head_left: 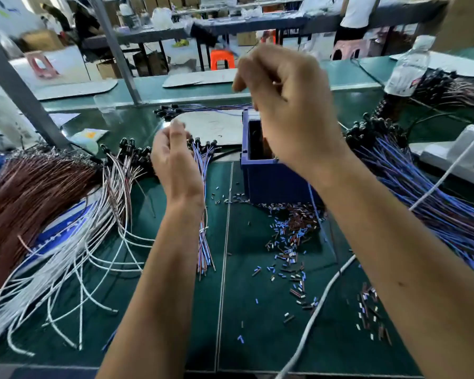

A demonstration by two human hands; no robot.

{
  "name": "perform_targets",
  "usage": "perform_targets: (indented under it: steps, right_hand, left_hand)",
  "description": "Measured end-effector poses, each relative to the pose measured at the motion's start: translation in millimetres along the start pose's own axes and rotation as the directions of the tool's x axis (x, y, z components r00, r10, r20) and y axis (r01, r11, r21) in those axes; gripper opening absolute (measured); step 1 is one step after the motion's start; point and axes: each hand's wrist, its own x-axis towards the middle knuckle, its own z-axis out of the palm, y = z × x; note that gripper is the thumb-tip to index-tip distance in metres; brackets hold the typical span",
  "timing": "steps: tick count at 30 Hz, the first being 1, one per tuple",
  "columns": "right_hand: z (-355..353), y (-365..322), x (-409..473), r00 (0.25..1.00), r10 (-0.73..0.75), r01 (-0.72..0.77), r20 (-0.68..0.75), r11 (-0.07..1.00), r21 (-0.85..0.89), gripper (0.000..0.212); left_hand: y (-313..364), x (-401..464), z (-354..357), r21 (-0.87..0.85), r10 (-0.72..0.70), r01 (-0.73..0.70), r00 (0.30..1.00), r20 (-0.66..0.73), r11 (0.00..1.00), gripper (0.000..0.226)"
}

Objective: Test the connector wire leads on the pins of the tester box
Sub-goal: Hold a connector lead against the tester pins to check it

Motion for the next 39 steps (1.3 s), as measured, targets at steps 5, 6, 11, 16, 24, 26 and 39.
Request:
perform_targets:
  steps: [5, 6, 11, 16, 24, 26, 39]
  right_hand:
    - [11.8, 13.3, -25.3, 0.935, 0.068, -0.005, 0.349, 0.984, -0.177, 0.034]
    - [8.3, 16.8, -25.0, 0.928, 0.053, 0.010, 0.368, 0.986, -0.167, 0.033]
    - [-21.1, 36.4, -32.5, 0.923, -0.026, 0.066, 0.385, 0.994, -0.091, 0.014]
    - [-54.7, 67.5, -52.3, 0.908, 0.065, -0.105, 0.413, 0.992, 0.075, 0.010]
    - [-51.9, 112.2, -94.6, 0.916, 0.184, -0.206, 0.358, 0.978, 0.022, 0.005]
    - [-40.4, 115.9, -105.6, 0.928, 0.169, -0.191, 0.332, 0.981, 0.037, 0.005]
    - [-15.5, 131.4, -134.8, 0.898, 0.406, -0.440, 0.170, 0.822, 0.362, 0.012]
  left_hand:
    - [27.5, -47.0, 27.6, -0.343, -0.006, 0.141, 0.931, 0.364, 0.929, 0.047]
    - [26.9, -48.7, 29.6, -0.381, -0.027, 0.168, 0.937, 0.349, 0.909, 0.049]
    - [33.1, -34.3, 15.3, -0.573, -0.150, 0.309, 0.940, 0.307, 0.759, 0.043]
    - [40.1, 13.6, -29.0, -0.834, -0.138, 0.440, 0.898, 0.419, 0.334, 0.049]
    - [12.9, -20.3, -9.2, -0.120, 0.323, -0.300, 0.874, 0.363, 0.946, 0.026]
    - [-3.3, -51.6, 15.7, 0.066, 0.445, -0.595, 0.664, 0.601, 0.801, 0.019]
    - [-65.0, -86.1, 33.6, 0.129, 0.363, -0.602, 0.624, 0.692, 0.788, 0.038]
